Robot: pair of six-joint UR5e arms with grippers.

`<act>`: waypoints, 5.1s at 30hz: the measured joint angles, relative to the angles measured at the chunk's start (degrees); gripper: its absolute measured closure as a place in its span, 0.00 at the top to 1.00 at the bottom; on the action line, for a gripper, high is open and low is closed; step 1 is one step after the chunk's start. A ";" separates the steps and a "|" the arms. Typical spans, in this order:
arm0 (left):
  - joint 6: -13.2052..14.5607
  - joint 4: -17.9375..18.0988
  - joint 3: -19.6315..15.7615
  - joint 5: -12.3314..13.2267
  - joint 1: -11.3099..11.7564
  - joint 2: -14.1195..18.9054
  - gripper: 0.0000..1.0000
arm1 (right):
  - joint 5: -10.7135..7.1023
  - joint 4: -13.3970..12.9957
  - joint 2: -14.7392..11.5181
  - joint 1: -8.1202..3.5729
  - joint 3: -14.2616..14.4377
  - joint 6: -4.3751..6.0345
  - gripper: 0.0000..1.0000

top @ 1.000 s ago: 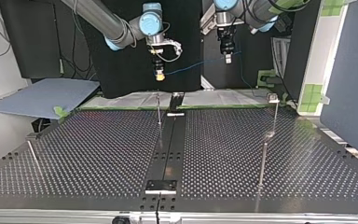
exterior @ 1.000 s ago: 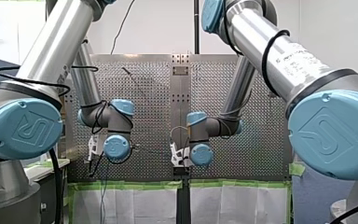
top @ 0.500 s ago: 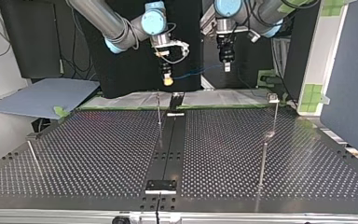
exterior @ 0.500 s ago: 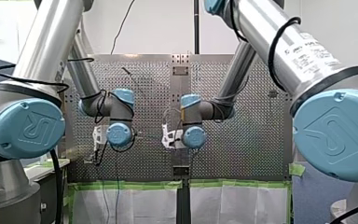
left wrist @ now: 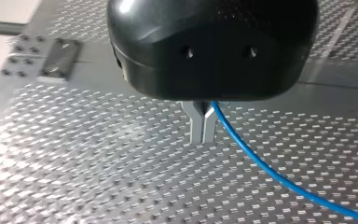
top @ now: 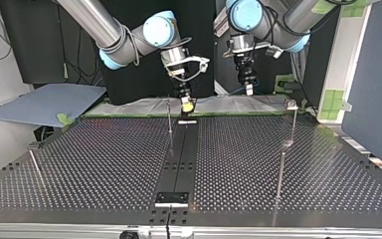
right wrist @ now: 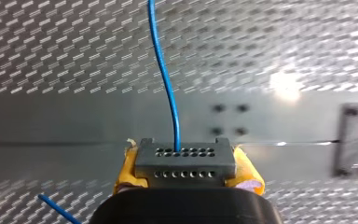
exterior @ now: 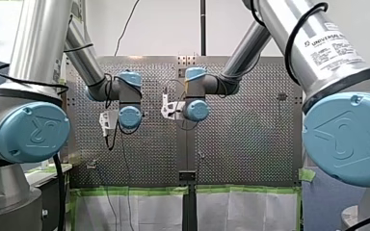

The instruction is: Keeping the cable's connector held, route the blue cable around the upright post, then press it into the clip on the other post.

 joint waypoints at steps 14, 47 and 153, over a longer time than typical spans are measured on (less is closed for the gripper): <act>-2.24 -6.60 6.61 -1.22 2.76 6.60 0.00 | -3.77 2.90 -6.69 -0.07 -5.48 0.80 0.00; -0.78 -23.28 22.35 3.91 10.59 21.39 0.00 | -7.78 4.51 -6.24 -0.91 -14.69 5.24 0.00; -10.29 -29.32 32.04 29.66 24.45 -5.92 1.00 | 0.42 6.15 23.69 -3.51 -17.06 -0.19 0.00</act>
